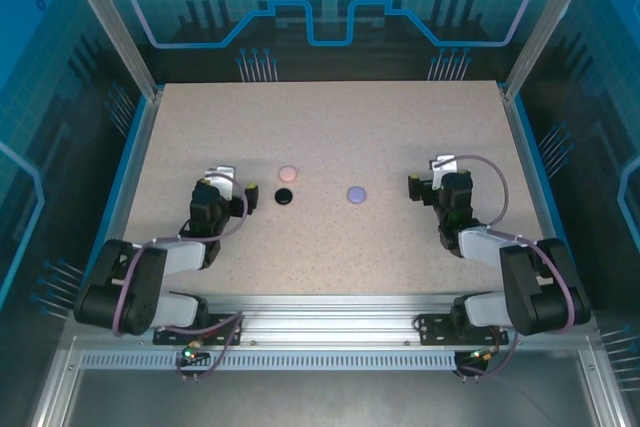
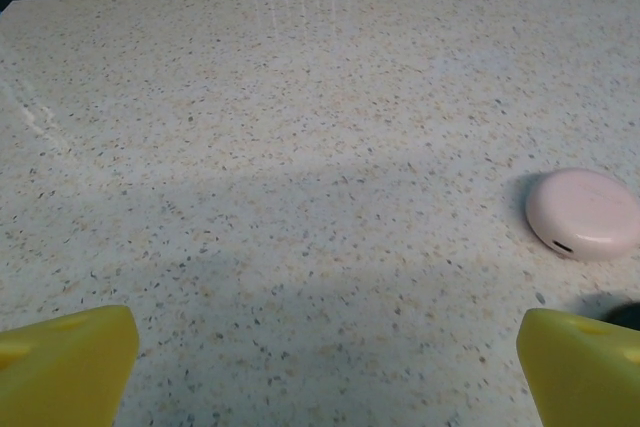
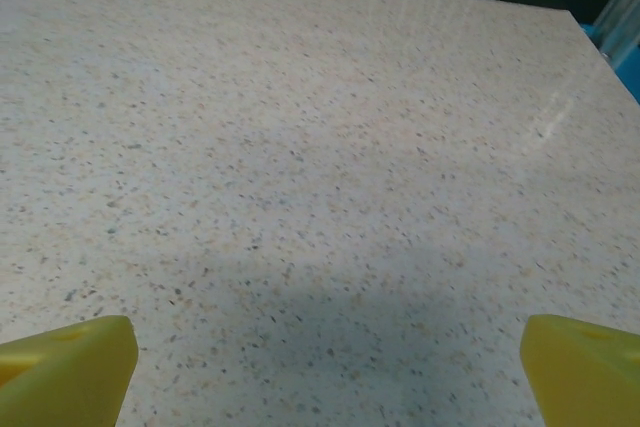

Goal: Insert wireless bluetooth earbuds into charging case

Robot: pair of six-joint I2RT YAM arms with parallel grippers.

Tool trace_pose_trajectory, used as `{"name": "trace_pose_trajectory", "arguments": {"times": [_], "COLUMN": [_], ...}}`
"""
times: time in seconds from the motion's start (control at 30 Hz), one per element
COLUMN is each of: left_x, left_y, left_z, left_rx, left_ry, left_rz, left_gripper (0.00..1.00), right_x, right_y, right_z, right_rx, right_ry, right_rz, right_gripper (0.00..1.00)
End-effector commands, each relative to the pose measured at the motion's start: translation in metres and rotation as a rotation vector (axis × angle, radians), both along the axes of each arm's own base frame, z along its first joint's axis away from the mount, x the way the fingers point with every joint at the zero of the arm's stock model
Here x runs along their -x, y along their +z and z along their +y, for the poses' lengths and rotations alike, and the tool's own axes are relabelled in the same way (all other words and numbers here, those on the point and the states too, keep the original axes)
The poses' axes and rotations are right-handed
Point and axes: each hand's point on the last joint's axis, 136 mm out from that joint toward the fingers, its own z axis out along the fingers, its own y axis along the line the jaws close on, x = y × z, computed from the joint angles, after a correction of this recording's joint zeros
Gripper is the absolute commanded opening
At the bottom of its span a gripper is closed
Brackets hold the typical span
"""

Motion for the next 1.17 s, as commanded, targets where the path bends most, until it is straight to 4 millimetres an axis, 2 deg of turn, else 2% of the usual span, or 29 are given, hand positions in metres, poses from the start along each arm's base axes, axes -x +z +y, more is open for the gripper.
{"name": "trace_pose_trajectory", "arguments": {"times": [0.0,0.07,0.13,0.2,0.27,0.37,1.13], "left_x": [-0.019,-0.023,-0.029,-0.032,-0.036,-0.041,-0.042], "left_y": [0.024,0.015,0.013,0.011,0.008,0.005,0.006], "left_z": [0.003,0.003,0.001,0.002,0.0,0.015,0.019], "left_rx": [0.102,0.123,0.116,0.122,0.122,0.133,0.133], "left_ry": [-0.035,-0.05,-0.07,-0.065,-0.072,0.009,0.035], "left_rz": [-0.117,-0.101,-0.101,-0.078,-0.041,-0.016,-0.023], "left_gripper": [0.99,0.99,0.99,0.99,0.99,0.99,0.99], "right_x": [-0.01,-0.013,-0.016,-0.02,-0.027,-0.027,-0.027], "right_y": [0.011,0.0,-0.002,-0.004,-0.007,-0.006,-0.007], "right_z": [0.012,0.021,0.023,0.022,0.011,0.009,0.011], "right_rx": [-0.016,-0.005,-0.013,-0.027,-0.077,-0.087,-0.084], "right_ry": [0.095,0.149,0.164,0.169,0.131,0.133,0.137], "right_rz": [-0.108,-0.099,-0.062,-0.043,-0.001,-0.005,-0.002], "right_gripper": [1.0,1.0,1.0,1.0,1.0,1.0,1.0]}}
